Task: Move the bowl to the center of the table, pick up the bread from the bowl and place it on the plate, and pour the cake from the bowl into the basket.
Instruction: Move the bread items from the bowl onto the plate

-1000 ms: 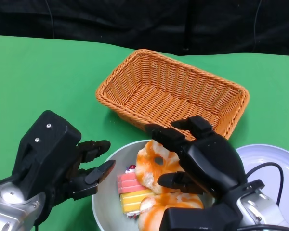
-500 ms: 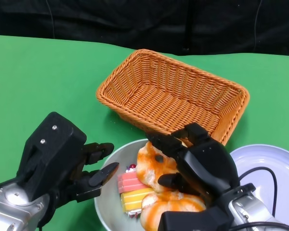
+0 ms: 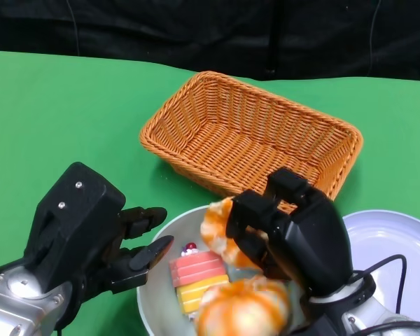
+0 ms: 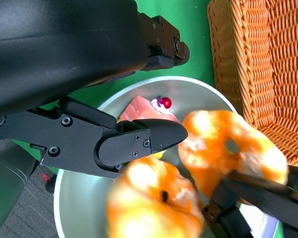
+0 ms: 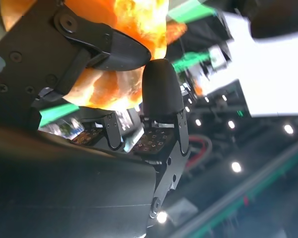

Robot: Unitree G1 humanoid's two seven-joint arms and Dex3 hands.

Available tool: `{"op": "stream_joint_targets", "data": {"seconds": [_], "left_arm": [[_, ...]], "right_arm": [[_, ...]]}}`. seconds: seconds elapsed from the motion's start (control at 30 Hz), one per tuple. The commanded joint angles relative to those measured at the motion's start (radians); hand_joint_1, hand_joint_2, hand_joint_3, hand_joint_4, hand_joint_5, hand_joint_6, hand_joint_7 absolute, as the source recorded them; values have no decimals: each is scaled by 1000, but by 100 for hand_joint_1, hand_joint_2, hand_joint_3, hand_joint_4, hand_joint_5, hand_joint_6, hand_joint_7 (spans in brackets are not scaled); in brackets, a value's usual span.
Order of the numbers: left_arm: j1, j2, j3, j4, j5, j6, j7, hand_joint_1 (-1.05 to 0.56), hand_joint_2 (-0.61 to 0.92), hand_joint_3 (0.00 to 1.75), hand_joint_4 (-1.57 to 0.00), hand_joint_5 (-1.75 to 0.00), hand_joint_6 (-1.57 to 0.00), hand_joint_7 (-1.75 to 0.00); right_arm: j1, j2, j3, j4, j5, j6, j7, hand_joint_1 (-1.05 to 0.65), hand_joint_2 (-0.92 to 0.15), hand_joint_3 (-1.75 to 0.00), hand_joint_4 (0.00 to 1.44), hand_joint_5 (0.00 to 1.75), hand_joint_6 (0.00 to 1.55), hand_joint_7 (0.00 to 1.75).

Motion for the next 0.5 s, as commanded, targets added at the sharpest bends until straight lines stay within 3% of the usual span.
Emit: {"op": "stream_joint_targets", "data": {"seconds": [0.03, 0.47, 0.5], "left_arm": [[2, 12, 9, 2, 3, -9, -7, -56, 92, 57, -12, -7, -14, 0], [1, 11, 10, 7, 2, -10, -11, -55, 92, 57, -12, -7, -14, 0], [0, 10, 8, 12, 4, -13, -9, -55, 92, 57, -12, -7, -14, 0]], "right_arm": [[-14, -12, -21, -56, 11, -10, -10, -15, -24, -143, 100, 175, 76, 175], [1, -11, -60, -132, 59, -34, 39, -16, -24, -147, 101, 175, 78, 175], [42, -26, -98, -222, 122, -37, 92, -16, -24, -147, 101, 175, 78, 175]]}}
